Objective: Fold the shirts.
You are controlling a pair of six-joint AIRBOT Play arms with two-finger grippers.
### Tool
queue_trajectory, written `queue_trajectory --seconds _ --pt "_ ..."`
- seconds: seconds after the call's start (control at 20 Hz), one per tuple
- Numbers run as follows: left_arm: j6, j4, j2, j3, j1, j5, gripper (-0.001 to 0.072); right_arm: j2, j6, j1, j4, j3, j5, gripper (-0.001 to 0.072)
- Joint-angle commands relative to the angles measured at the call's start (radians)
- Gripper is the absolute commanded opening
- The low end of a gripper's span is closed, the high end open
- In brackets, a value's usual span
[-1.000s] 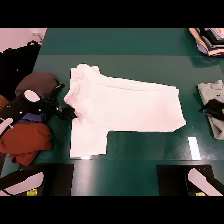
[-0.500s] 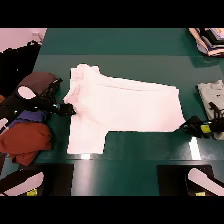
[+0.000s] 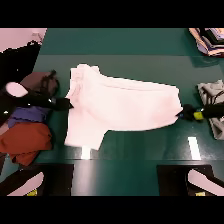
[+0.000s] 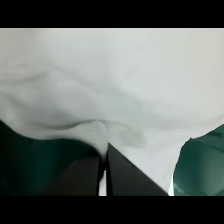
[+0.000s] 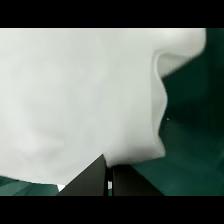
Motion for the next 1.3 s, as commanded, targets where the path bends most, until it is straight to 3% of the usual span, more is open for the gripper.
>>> queue_trajectory --seconds 0.0,0.35,0.65,0.8,0.95,1.25 --pt "-0.075 0.072 0.132 0.165 0.0 -0.019 0.0027 0.116 -0.005 0.026 0.009 0.177 0.006 0.0016" --pt "-0.168 0.094 0.225 0.875 0.0 -0.072 0.0027 0.346 -0.005 0.026 -0.006 0.716 -0.078 0.0016" --pt "-0.197 0.062 0.225 1.325 0.0 -0.039 0.0026 0.431 0.03 0.024 -0.196 1.039 -0.049 0.0015" --pt "-0.195 0.026 0.225 1.339 0.0 -0.034 0.0026 0.399 0.085 0.024 -0.306 1.168 0.064 0.0015" --pt "-0.193 0.035 0.216 1.192 0.0 -0.029 0.0026 0.28 0.098 0.024 -0.313 1.273 0.227 0.0015" --pt "-0.169 0.038 -0.047 0.931 0.0 -0.244 0.0027 0.008 0.111 0.061 -0.31 1.057 0.367 0.0015"
